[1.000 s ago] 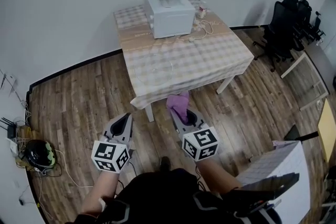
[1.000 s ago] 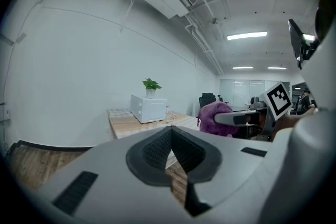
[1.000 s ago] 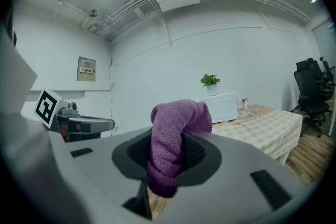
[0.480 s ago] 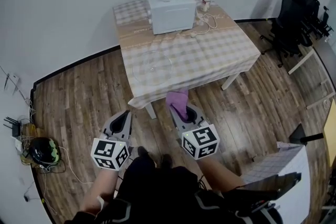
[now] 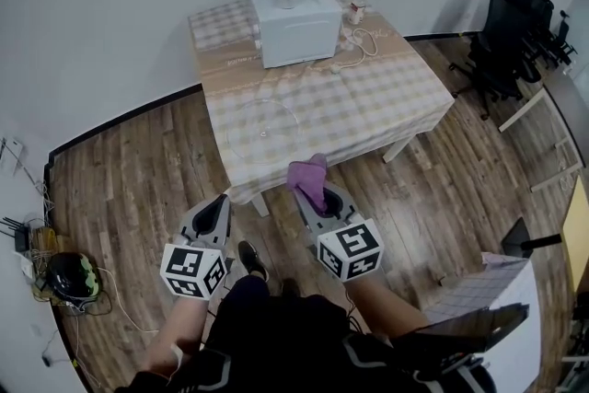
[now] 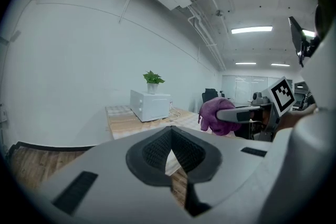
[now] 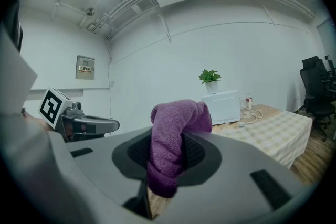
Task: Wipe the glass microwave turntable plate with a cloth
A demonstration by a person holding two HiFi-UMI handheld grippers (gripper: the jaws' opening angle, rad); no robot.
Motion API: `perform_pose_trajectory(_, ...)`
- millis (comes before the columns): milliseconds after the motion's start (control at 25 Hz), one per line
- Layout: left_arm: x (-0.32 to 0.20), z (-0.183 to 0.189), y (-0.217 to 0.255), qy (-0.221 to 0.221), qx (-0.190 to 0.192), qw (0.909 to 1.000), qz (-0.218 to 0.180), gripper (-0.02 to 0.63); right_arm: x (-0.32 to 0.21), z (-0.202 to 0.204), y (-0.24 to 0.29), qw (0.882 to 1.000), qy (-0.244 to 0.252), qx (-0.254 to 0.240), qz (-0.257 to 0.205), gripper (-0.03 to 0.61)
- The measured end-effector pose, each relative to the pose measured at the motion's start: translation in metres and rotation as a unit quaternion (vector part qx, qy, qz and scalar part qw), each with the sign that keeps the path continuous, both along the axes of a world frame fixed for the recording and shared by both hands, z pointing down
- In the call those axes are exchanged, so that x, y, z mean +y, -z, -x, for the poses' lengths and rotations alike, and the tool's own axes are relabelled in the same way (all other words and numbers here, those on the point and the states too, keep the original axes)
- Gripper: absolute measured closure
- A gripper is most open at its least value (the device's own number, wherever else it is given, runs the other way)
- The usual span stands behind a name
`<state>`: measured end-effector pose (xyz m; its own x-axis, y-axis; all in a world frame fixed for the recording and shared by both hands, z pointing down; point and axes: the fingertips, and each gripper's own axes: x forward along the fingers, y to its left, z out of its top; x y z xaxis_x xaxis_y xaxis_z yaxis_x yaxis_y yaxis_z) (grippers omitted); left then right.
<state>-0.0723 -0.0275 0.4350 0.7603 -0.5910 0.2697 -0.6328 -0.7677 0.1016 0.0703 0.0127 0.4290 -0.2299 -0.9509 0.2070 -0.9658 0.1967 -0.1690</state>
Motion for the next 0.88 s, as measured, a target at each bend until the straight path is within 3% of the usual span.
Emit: perform_pose_trajectory(880,-0.153,0.015,-0.010,-0.024,0.021,0.9994,0.012,0.612,-0.145,0.002,-0.022,0.998,-0.038,0.018,0.049,0.485)
